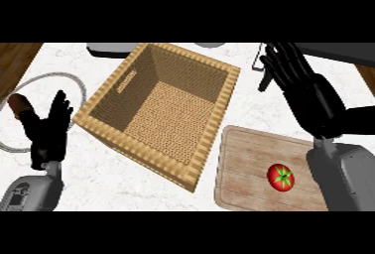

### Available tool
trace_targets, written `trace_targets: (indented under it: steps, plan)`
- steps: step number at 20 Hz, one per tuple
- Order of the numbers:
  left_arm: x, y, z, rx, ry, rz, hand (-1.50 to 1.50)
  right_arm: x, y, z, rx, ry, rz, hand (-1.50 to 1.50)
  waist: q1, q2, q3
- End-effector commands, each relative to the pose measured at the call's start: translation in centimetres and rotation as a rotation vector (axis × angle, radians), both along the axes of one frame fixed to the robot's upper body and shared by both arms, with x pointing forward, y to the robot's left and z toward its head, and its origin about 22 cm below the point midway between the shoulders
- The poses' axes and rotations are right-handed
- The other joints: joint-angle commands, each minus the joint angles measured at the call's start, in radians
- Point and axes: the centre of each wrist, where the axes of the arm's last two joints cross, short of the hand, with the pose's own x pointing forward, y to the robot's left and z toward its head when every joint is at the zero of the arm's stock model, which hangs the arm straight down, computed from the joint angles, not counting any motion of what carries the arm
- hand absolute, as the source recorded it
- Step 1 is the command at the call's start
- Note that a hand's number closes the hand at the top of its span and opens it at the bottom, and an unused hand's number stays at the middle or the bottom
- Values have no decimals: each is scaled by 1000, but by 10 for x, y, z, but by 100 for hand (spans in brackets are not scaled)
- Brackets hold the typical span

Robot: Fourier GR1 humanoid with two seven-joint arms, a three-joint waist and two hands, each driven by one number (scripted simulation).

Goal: Pick the tomato from the cutting board and place it in the basket

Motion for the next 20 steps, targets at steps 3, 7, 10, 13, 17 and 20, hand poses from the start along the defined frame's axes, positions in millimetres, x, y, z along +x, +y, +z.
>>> trace_targets:
  steps: [3, 7, 10, 13, 17, 20]
  plan:
    - [5, 0, 39, 166, -158, -198, 0, -15, 37, -11, -94, 36, 213, 150, 9, 6, 0]
    - [8, -1, 48, 207, -198, -231, 0, -21, 10, -49, 410, 118, -157, 150, -122, 9, 47]
    - [2, -5, 50, 264, -257, -394, 0, -90, 118, -59, 93, 201, 378, 150, -15, -2, -2]
    - [3, 6, 67, 284, -266, -403, 0, -123, 123, -55, -38, 86, 242, -150, -18, -4, -1]
    - [8, 4, 68, 287, -240, -378, 0, -110, 96, -18, -322, -79, 13, -150, -40, -9, -4]
    - [0, -1, 57, 278, -228, -393, 0, -91, 61, 6, -647, -139, -105, -150, -37, -12, -7]
